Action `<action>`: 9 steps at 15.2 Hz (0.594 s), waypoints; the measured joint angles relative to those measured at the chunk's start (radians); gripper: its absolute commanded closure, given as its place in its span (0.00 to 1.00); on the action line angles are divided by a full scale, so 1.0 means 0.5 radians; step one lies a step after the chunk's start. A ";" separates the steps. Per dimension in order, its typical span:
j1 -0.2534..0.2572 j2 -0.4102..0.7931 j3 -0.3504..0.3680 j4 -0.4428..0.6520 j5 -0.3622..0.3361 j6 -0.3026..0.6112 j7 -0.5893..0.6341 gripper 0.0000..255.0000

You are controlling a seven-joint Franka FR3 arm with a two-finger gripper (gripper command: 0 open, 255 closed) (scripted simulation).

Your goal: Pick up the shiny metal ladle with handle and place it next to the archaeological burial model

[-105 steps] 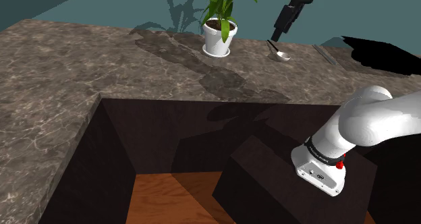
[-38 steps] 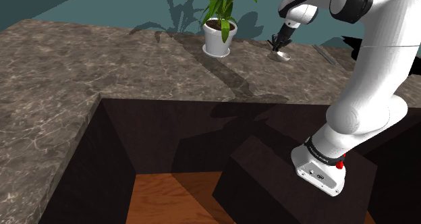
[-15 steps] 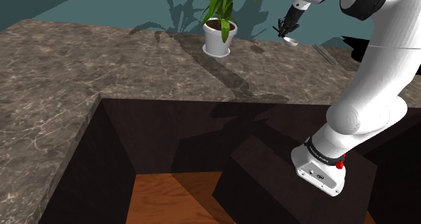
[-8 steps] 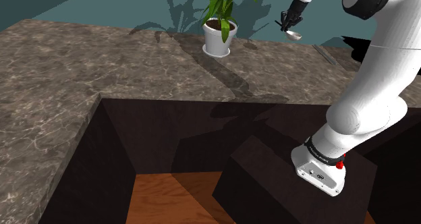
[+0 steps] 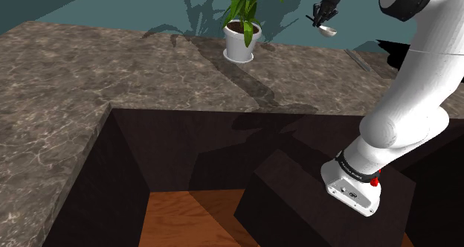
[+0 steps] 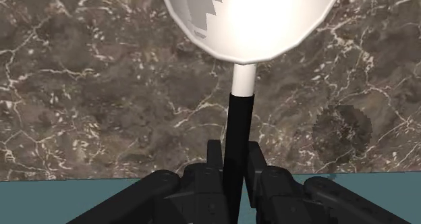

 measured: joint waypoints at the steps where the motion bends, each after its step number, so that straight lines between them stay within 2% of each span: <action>1: -0.001 -0.028 -0.006 -0.030 -0.008 0.002 -0.010 1.00; 9: -0.088 -0.364 -0.111 -0.471 -0.095 0.099 -0.234 1.00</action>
